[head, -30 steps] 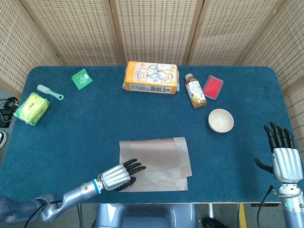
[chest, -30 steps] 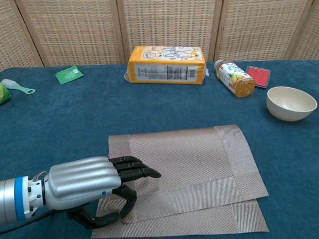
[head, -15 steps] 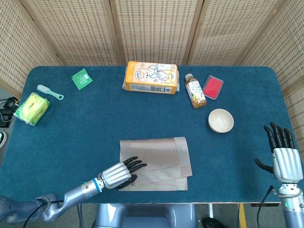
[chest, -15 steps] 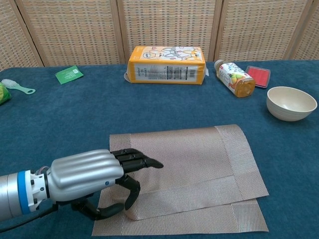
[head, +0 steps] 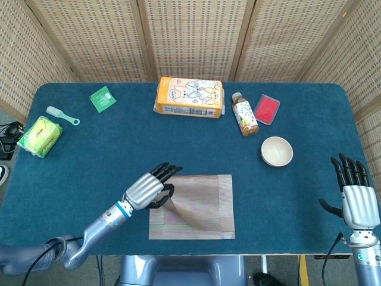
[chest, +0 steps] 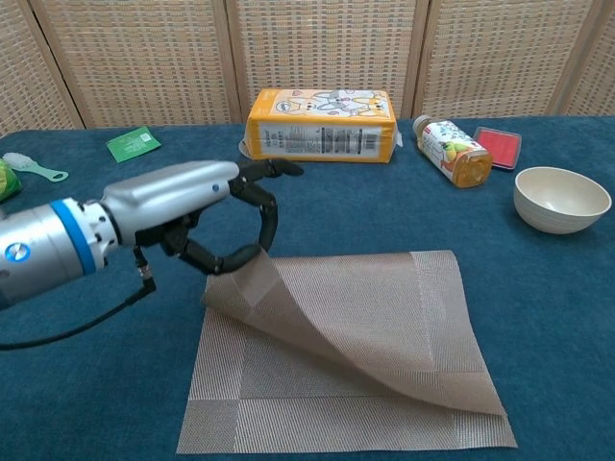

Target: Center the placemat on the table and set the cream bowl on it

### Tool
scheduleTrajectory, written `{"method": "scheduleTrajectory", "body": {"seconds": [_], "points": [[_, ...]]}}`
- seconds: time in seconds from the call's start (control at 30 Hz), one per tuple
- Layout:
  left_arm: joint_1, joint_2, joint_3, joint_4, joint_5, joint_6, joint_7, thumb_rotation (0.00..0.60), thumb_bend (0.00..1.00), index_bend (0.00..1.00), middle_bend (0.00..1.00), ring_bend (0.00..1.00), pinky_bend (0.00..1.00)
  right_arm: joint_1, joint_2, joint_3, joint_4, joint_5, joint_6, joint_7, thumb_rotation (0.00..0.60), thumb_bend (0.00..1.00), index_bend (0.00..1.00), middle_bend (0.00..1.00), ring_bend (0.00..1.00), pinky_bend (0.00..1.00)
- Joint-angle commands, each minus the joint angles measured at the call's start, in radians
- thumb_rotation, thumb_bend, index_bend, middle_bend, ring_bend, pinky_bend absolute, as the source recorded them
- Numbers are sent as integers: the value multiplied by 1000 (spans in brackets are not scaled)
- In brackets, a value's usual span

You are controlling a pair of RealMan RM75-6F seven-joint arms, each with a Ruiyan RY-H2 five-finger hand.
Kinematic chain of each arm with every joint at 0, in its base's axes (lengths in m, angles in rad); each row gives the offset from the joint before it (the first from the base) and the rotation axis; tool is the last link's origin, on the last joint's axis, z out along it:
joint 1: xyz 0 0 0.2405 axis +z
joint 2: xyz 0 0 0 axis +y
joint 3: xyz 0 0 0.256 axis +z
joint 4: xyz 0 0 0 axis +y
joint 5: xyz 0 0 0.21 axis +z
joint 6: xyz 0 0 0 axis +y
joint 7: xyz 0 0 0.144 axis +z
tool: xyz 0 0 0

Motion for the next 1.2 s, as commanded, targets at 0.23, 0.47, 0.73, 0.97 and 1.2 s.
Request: {"method": "scheduleTrajectory", "body": {"seconds": [0.23, 0.47, 0.73, 0.97, 1.2], "points": [[-84, 37, -213, 84, -321, -138, 80, 600, 784, 827, 0, 0, 0, 1, 0, 2, 4, 4, -3, 1, 600, 0, 25, 0, 0, 0], [-80, -8, -248, 345, -387, -154, -31, 600, 784, 827, 0, 0, 0, 4, -3, 1, 4, 5, -10, -8, 600, 0, 25, 0, 0, 0], [-72, -53, -228, 528, -398, -191, -84, 600, 773, 807, 0, 0, 0, 10, -11, -1, 2, 7, -23, -26, 600, 0, 25, 0, 0, 0], [-48, 6, -225, 477, -372, -186, -148, 600, 0, 0, 0, 0, 0, 12, -12, -4, 4, 4, -28, -30, 600, 0, 25, 0, 0, 0], [51, 156, -205, 274, -339, -31, -74, 600, 0, 0, 0, 0, 0, 30, -7, -30, 21, -67, -31, -34, 600, 0, 27, 0, 0, 0]]}}
